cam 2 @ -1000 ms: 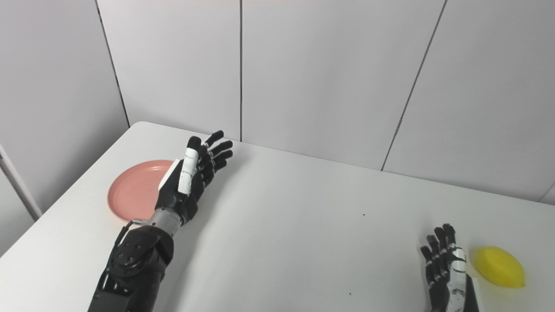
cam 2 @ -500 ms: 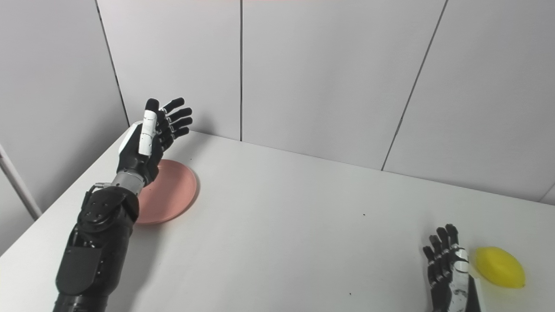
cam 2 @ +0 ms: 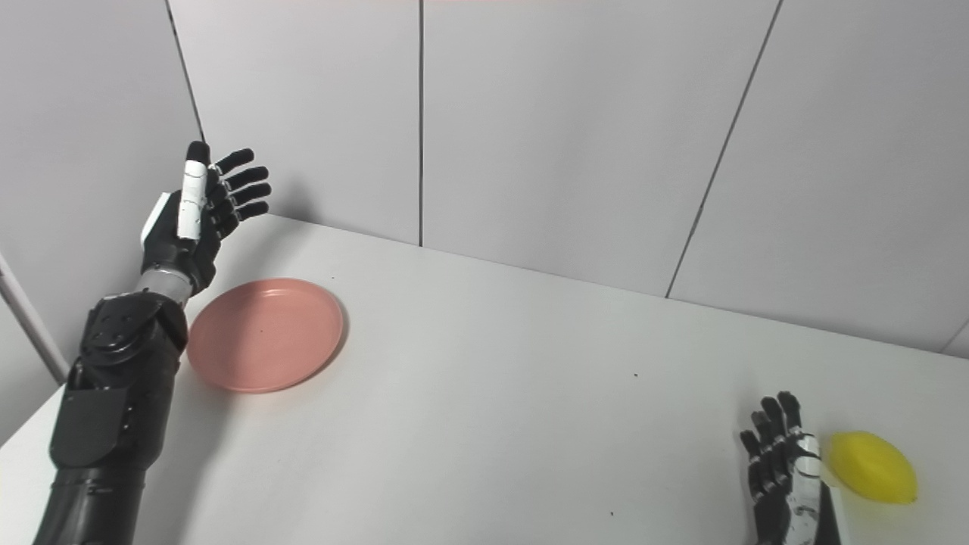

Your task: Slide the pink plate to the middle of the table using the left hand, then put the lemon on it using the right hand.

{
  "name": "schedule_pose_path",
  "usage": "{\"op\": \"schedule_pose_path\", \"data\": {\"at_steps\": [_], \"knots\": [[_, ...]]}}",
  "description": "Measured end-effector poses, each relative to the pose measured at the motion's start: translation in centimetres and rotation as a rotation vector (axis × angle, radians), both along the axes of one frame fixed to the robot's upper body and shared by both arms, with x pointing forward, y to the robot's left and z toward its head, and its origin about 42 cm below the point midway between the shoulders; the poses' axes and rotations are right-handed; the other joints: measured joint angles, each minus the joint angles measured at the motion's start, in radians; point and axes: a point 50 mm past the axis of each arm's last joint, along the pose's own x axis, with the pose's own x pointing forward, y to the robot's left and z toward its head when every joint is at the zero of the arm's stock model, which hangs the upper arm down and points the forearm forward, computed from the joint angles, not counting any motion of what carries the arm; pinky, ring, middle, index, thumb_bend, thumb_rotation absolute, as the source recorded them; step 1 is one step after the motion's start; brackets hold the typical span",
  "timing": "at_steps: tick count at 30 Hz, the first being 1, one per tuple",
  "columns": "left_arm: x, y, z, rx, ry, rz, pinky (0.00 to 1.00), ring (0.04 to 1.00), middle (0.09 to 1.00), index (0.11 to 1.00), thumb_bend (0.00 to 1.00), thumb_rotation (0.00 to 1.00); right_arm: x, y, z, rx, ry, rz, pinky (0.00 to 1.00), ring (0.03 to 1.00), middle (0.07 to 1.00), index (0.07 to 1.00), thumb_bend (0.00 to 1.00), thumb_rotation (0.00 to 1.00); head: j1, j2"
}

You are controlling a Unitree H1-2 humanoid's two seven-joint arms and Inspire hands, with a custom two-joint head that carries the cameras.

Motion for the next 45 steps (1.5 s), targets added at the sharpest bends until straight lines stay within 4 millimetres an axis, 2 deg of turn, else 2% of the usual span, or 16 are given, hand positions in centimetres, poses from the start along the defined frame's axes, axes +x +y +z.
{"op": "schedule_pose_path", "data": {"at_steps": [3, 13, 18, 28, 37, 40, 45], "knots": [[-0.1, 1.2, -0.2, -0.012, 0.002, 0.021, 0.79, 0.765, 0.744, 0.777, 1.00, 0.92, 0.0, 0.0, 0.0, -0.002, 0.001, 0.001, 1.00, 1.000, 0.975, 0.987, 0.66, 1.00, 0.003, 0.002], [0.4, 3.3, -1.9, -0.031, 0.036, 0.065, 0.84, 0.786, 0.755, 0.803, 1.00, 0.94, -0.1, -0.1, 0.0, -0.005, -0.001, 0.002, 1.00, 1.000, 0.976, 0.987, 0.66, 1.00, 0.003, 0.008], [0.4, 4.3, -2.8, -0.044, 0.053, 0.091, 0.85, 0.799, 0.778, 0.805, 1.00, 0.92, -0.2, -0.2, 0.0, -0.006, -0.001, 0.002, 1.00, 1.000, 0.971, 0.979, 0.66, 1.00, 0.002, 0.011], [0.5, 5.2, -5.5, -0.088, 0.078, 0.140, 0.81, 0.788, 0.769, 0.811, 1.00, 0.91, -0.3, -0.2, 0.1, -0.005, -0.003, 0.002, 1.00, 0.993, 0.965, 0.974, 0.68, 1.00, 0.003, 0.018], [0.3, 6.0, -8.7, -0.126, 0.143, 0.182, 0.91, 0.827, 0.795, 0.827, 1.00, 0.91, -0.4, -0.2, 0.1, -0.008, -0.004, -0.004, 1.00, 0.988, 0.963, 0.970, 0.69, 1.00, -0.006, 0.025], [0.1, 6.5, -10.2, -0.128, 0.135, 0.201, 0.87, 0.806, 0.773, 0.815, 1.00, 0.91, -0.5, -0.2, 0.2, -0.010, -0.006, -0.003, 1.00, 0.986, 0.962, 0.969, 0.69, 1.00, -0.008, 0.026], [0.0, 7.3, -10.7, -0.118, 0.117, 0.209, 0.82, 0.790, 0.761, 0.782, 1.00, 0.90, -0.6, -0.2, 0.3, -0.010, -0.008, -0.006, 1.00, 0.989, 0.963, 0.971, 0.69, 1.00, -0.009, 0.031]]}}
